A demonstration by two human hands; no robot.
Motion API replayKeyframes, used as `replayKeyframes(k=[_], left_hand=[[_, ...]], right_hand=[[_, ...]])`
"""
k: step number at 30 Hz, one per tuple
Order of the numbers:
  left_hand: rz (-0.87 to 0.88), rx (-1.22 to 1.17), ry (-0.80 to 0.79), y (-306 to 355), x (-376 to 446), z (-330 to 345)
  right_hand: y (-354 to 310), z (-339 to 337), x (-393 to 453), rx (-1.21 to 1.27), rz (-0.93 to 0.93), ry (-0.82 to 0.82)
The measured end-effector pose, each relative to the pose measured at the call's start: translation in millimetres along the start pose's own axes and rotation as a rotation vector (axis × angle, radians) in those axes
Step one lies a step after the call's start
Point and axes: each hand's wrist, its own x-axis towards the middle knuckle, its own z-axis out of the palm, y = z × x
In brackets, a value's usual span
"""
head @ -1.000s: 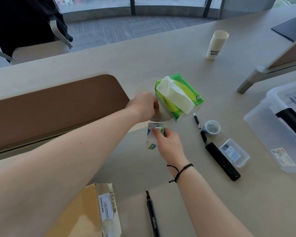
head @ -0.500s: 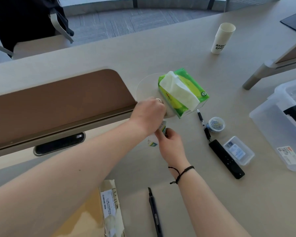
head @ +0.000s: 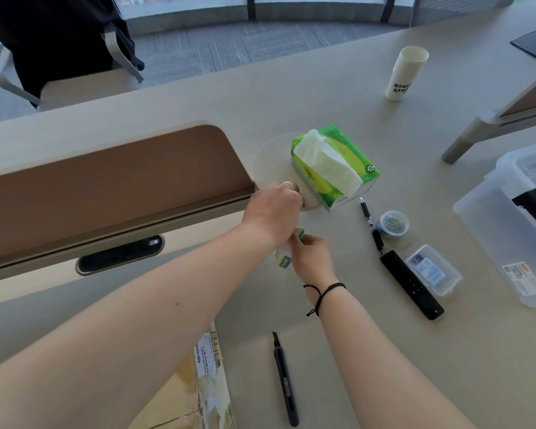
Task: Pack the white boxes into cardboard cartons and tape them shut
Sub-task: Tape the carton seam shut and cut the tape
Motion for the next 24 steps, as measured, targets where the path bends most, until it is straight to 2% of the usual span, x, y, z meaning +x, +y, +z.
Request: replayKeyframes(k=[5,8,11,15,17,20,24], left_hand=[[-0.015,-0.042,-0.120,-2,-4,-10],[-0.015,-0.192,-0.240,-10,-20,-18],[-0.028,-0.370,-0.155,-21,-53,-27],[-0.138,-0.467,-0.088,-38,-101,-29],[-0.177,-0.481,-0.091,-48,-126,-24],[-0.239,-0.517,-0.082,-63,-163,-17],[-0.307,-0.563,-0.030,-82,-218,-9]], right_hand=[[7,1,-2,0.012,0.000,0.005],[11,-2,-9,0.063,-0.042,0.073],[13,-3,-24,0.163,0.034,0.113],[13,3,-47,0.137,-0.010,0.108],[12,14,-66,0.052,-0.061,0.030],[18,37,-111,-0.099,-0.140,-0.177],[41,65,-179,-0.250,-0.137,-0.399]])
